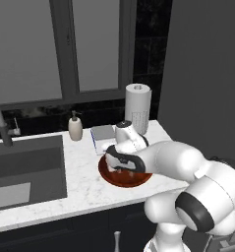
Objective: Grab a lemon wedge from the fridge and one ice cube from the ice bowl, and put them in the glass of lemonade.
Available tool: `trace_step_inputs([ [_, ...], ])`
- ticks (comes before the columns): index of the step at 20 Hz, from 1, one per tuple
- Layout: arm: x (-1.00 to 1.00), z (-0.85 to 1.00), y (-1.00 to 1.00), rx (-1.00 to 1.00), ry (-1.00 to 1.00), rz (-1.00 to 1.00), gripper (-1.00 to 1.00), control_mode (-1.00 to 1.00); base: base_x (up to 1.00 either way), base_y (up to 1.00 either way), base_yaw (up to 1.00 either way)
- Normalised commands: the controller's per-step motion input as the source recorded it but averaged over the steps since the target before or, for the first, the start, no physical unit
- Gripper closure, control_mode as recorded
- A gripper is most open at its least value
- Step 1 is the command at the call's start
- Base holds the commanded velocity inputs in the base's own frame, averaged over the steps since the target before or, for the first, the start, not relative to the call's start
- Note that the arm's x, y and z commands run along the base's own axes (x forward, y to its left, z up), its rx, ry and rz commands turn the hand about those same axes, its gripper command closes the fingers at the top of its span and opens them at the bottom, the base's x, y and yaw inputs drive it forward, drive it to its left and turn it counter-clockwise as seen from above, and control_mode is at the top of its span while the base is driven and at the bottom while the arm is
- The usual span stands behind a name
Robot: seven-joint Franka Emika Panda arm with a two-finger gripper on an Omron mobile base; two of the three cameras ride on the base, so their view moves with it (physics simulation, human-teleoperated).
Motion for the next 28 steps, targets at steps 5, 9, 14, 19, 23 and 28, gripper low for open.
trace_step_inputs([
  [5, 0.0, -0.05, 0.0, 0.0, -0.02, 0.0, -1.0, -1.0, 0.0, 0.0, 0.0],
  [9, 0.0, -0.01, 0.0, 0.0, 0.0, 0.0, -1.0, -1.0, 0.0, 0.0, 0.0],
  [14, 0.12, 0.0, 0.0, 0.0, 0.0, 0.0, -1.0, -1.0, 0.0, 0.0, 0.0],
  [19, 0.0, -0.04, 0.0, 0.0, 0.0, 0.0, -1.0, -1.0, 0.0, 0.0, 0.0],
  [23, 0.0, -0.26, 0.0, 0.0, 0.0, 0.0, -1.0, -1.0, 0.0, 0.0, 0.0],
  [28, 0.0, -0.35, 0.0, 0.0, 0.0, 0.0, -1.0, -1.0, 0.0, 0.0, 0.0],
])
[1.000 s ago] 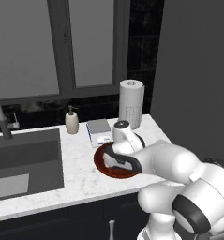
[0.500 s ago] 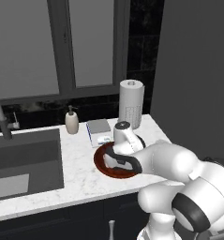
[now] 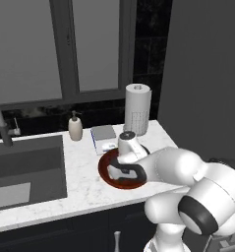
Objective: Grab a lemon wedge from the fridge and one ice cube from the ice bowl, and put them in the glass of lemonade.
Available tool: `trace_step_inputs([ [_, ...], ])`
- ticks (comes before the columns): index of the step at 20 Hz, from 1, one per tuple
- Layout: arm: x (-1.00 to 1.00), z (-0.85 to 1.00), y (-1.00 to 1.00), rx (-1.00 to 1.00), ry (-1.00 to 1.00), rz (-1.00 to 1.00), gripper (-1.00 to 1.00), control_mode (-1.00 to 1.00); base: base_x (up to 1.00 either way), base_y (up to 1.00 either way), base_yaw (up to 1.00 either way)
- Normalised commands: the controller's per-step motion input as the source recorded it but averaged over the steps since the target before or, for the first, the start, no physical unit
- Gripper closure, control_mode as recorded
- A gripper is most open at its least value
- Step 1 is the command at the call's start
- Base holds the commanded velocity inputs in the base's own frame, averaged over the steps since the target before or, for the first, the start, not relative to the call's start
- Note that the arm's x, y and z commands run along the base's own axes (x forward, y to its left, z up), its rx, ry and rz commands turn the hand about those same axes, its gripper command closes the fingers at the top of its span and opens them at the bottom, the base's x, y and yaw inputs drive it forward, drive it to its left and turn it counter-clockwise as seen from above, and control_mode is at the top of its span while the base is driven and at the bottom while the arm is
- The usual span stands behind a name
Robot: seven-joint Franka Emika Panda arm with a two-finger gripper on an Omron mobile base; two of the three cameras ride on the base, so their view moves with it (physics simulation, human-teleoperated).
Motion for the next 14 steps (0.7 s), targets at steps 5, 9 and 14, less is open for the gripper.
trace_step_inputs([
  [5, 0.0, -0.11, 0.0, 0.0, 0.0, 0.0, -1.0, -1.0, 0.0, 0.0, 0.0],
  [9, 0.0, 0.0, 0.0, 0.0, 0.0, 0.0, -1.0, -1.0, 0.0, 0.0, 0.0],
  [14, 0.0, 0.0, 0.0, 0.0, 0.0, 0.0, -1.0, -1.0, 0.0, 0.0, 0.0],
])
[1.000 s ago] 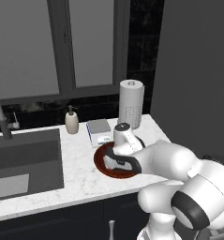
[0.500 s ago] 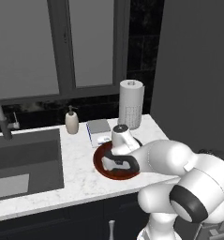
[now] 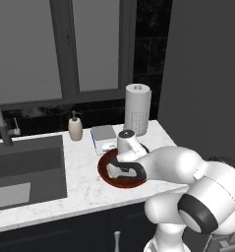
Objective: Grab a lemon wedge from the fridge and one ice cube from the ice bowl, and put them in the glass of lemonade.
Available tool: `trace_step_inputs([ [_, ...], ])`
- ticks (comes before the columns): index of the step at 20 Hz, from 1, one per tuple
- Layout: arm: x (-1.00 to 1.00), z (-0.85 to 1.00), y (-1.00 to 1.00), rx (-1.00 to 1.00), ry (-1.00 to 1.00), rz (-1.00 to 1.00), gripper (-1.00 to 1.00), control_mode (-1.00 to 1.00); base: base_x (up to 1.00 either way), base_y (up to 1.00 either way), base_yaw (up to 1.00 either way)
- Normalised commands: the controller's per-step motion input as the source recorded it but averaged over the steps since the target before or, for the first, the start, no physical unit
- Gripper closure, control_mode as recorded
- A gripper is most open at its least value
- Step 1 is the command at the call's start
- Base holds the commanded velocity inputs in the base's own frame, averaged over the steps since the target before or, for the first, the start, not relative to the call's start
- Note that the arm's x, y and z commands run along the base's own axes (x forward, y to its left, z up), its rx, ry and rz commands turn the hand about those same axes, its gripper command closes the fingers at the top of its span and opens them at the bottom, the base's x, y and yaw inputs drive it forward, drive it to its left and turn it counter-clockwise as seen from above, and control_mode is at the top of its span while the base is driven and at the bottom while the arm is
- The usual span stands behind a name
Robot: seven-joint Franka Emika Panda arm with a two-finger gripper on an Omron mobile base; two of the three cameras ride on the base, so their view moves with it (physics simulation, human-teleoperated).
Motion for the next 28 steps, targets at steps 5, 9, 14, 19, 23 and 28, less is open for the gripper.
trace_step_inputs([
  [5, 0.0, 0.0, 0.0, 0.0, 0.0, 0.0, 1.0, -1.0, 0.0, 0.0, 0.0],
  [9, 0.0, 0.0, 0.0, 0.0, 0.0, 0.0, 1.0, -1.0, 0.0, 0.0, 0.0],
  [14, 0.0, 0.0, 0.0, 0.0, 0.0, 0.0, 1.0, -1.0, 0.0, 0.0, 0.0],
  [19, -0.09, 0.18, 0.0, 0.0, 0.0, 0.0, 1.0, -1.0, 0.0, 0.0, 0.0],
  [23, -0.28, 0.6, 0.0, 0.0, -0.11, 0.0, 1.0, -1.0, 0.0, 0.0, 0.0],
  [28, -0.17, 0.3, -0.08, 0.06, -0.11, 0.0, 1.0, -1.0, 0.0, 0.0, 0.0],
])
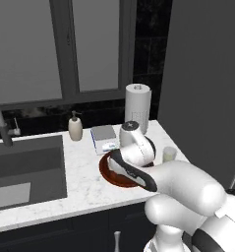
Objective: Grab a lemon wedge from the fridge and one ice cube from the ice bowl, and put them in the glass of lemonade.
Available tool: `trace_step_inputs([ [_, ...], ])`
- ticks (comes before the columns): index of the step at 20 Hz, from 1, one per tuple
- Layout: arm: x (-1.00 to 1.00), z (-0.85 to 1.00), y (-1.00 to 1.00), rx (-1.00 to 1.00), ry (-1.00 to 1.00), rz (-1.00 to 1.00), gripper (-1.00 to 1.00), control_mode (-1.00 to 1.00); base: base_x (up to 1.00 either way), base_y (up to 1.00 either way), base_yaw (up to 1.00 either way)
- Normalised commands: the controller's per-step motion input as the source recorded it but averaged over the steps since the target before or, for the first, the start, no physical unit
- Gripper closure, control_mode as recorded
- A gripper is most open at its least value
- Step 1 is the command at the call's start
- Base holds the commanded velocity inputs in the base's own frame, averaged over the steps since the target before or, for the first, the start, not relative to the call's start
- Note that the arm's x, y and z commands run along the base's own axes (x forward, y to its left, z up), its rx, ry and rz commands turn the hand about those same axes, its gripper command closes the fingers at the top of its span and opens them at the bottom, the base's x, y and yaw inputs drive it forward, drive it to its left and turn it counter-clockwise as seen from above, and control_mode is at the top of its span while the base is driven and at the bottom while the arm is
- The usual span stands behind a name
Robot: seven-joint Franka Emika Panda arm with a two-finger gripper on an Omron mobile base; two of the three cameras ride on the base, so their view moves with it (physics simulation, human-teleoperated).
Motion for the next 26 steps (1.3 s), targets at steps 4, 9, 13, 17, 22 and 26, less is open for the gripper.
trace_step_inputs([
  [4, -0.06, 0.16, -0.12, 0.07, -0.05, 0.0, 1.0, -1.0, 0.0, 0.0, 0.0],
  [9, 0.0, 0.01, -0.19, 0.04, -0.03, 0.0, 1.0, -1.0, 0.0, 0.0, 0.0],
  [13, 0.0, 0.0, -0.19, 0.02, -0.01, 0.0, 1.0, -1.0, 0.0, 0.0, 0.0],
  [17, 0.02, 0.01, -0.37, 0.04, 0.0, 0.0, 1.0, -1.0, 0.0, 0.0, 0.0],
  [22, 0.05, 0.4, -0.41, 0.03, -0.05, 0.0, 1.0, -1.0, 0.0, 0.0, 0.0],
  [26, 0.16, 0.81, -0.46, -0.02, 0.0, 0.0, 1.0, -1.0, 0.0, 0.0, 0.0],
])
